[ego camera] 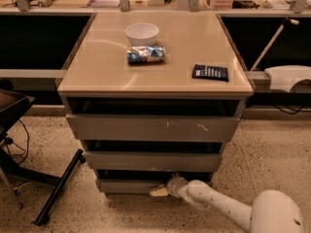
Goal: Open bottom drawer
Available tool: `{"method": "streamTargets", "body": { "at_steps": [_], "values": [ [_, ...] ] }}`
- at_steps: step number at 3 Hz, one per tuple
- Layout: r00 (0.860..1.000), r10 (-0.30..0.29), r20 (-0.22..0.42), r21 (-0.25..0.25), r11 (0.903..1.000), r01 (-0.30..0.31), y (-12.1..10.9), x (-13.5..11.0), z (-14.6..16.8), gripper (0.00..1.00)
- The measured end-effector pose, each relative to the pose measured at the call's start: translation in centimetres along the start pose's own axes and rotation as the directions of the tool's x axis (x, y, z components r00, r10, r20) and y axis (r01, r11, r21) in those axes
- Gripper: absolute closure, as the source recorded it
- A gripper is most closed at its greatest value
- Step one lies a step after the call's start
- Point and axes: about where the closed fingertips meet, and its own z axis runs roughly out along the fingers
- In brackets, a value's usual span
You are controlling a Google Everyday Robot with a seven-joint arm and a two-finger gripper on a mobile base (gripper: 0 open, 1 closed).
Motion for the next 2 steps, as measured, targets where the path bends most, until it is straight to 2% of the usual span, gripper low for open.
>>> {"method": "streamTargets", "body": {
  "at_steps": [1,2],
  "values": [
    [1.000,0.000,0.000,0.000,1.0000,0.000,0.00,0.00,0.00,0.00],
    [1.000,0.000,0.000,0.000,1.0000,0.000,0.01,0.00,0.00,0.19]
  ]
}}
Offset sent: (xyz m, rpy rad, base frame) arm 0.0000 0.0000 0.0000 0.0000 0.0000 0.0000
